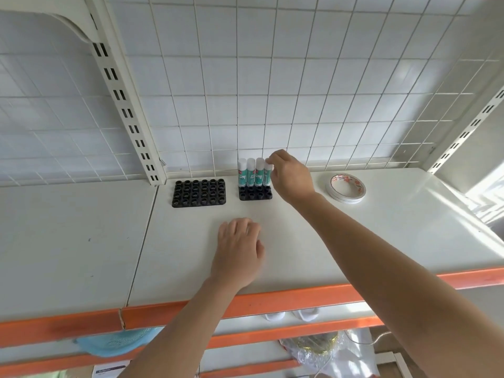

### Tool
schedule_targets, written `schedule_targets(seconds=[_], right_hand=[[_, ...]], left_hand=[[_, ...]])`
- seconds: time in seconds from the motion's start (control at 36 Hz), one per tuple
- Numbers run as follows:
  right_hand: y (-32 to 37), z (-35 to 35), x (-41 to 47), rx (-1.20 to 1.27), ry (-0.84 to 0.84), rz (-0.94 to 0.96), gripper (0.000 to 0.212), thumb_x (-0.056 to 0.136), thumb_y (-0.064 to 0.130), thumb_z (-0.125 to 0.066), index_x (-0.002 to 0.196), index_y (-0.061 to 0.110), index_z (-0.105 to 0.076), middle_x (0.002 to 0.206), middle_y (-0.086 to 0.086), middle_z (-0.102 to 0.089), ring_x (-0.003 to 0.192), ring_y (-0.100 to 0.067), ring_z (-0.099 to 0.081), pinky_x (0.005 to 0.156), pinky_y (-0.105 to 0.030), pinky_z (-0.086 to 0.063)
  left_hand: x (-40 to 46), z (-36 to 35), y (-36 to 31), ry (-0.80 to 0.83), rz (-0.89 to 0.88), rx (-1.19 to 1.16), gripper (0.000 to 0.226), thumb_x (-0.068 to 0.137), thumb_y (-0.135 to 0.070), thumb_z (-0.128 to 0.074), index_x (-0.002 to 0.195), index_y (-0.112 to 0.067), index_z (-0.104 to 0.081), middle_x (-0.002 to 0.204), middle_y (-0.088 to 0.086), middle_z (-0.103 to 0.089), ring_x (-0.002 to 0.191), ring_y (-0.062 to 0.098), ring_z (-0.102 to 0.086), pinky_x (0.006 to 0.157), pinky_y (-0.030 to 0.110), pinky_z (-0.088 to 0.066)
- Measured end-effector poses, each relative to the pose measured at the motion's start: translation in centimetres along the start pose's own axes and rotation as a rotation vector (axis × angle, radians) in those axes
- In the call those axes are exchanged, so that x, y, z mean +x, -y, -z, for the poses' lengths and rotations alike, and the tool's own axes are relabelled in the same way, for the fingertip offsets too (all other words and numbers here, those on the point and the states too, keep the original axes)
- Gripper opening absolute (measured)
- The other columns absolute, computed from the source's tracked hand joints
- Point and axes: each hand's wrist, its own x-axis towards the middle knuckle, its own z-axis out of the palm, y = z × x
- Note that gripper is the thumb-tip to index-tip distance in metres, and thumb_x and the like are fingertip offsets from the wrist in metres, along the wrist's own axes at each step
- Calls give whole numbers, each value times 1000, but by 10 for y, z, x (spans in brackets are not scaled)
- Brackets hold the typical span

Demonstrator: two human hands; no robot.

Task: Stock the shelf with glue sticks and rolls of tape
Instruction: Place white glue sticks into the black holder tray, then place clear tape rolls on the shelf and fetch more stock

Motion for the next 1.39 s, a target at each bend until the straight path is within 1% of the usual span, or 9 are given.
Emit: schedule_targets(seconds=[0.17, 0.33, 0.44, 0.58, 0.72, 0.92, 1.08, 1.17, 1.39], right_hand=[[10, 15, 4, -140, 202, -53, 34, 84, -1, -45, 115, 7, -57, 116, -6, -55, 86, -36, -59, 69, -41, -50], [17, 38, 1, -240, 488, -83, 56, 89, 2, -41, 143, 15, -35, 151, 1, -34, 119, -32, -52, 91, -43, -49], [26, 52, -11, -221, 503, -96, 70, 91, 5, -40, 154, 23, -14, 162, 4, -6, 135, -29, -38, 102, -45, -42], [48, 86, -35, -181, 410, -140, 60, 96, 11, -40, 152, 23, -23, 157, 0, -26, 135, -26, -39, 104, -43, -39], [66, 131, -69, -183, 329, -158, 48, 99, 21, -43, 146, 26, -37, 147, 2, -42, 130, -20, -43, 96, -33, -39], [78, 207, -111, -171, 101, -108, 45, 97, 36, -50, 141, 31, -44, 133, 5, -54, 119, -17, -51, 87, -32, -45], [89, 278, -148, -172, -74, -4, 41, 93, 46, -49, 133, 36, -52, 113, 10, -63, 102, -11, -61, 72, -32, -52], [90, 314, -162, -167, -174, 60, 44, 90, 54, -40, 129, 38, -53, 110, 16, -62, 97, -8, -63, 67, -36, -54], [77, 384, -166, -168, -388, 197, 34, 90, 48, -48, 119, 34, -60, 107, 15, -64, 89, -9, -65, 61, -36, -55]], left_hand=[[0, 7, -3, 62, 16, 9, 35, 82, -28, -28, 95, -14, -57, 103, 4, -56, 95, 29, -51, 92, 46, -40], [1, 13, -5, 145, 17, 46, 36, 81, -27, -31, 94, -11, -60, 98, 8, -59, 91, 32, -55, 86, 50, -46], [4, 21, -6, 190, -4, 88, 36, 79, -26, -33, 89, -11, -63, 89, 8, -59, 80, 32, -57, 75, 46, -49], [17, 40, -6, 423, -103, 217, 33, 98, -26, -35, 127, -13, -43, 127, 8, -43, 118, 29, -41, 95, 43, -34], [34, 82, -14, 543, -143, 114, 30, 99, -26, -33, 114, -13, -55, 119, 6, -57, 108, 26, -54, 81, 34, -40], [24, 171, -74, 270, -248, -9, 22, 97, -38, -40, 93, -22, -55, 90, -7, -60, 81, 18, -54, 66, 29, -38], [-3, 256, -125, 53, -357, -65, 22, 95, -41, -38, 94, -29, -57, 91, -12, -62, 87, 13, -60, 76, 32, -48], [-13, 293, -152, -19, -394, -113, 24, 89, -47, -35, 88, -33, -55, 83, -19, -62, 82, 5, -58, 73, 30, -48], [4, 357, -211, -277, -424, -157, 16, 89, -40, -52, 78, -32, -61, 69, -19, -62, 69, 3, -56, 63, 27, -47]])
